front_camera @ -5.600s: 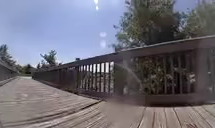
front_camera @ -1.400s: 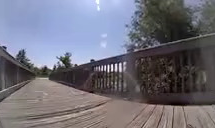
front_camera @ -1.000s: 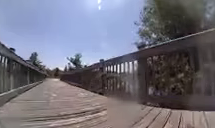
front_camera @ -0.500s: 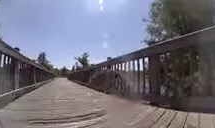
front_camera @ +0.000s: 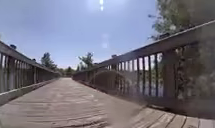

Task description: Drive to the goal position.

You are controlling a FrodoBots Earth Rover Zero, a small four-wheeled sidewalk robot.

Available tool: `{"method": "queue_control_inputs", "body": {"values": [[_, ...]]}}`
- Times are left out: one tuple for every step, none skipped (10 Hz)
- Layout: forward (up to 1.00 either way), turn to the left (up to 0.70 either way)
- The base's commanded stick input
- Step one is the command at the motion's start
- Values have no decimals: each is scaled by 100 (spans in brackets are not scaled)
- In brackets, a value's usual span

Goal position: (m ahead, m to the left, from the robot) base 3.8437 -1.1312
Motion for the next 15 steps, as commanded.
{"method": "queue_control_inputs", "body": {"values": [[70,14],[70,14],[70,14],[70,14],[70,14],[70,14],[70,14],[70,14],[70,14],[70,14],[70,14],[70,14],[70,14],[70,14],[70,14]]}}
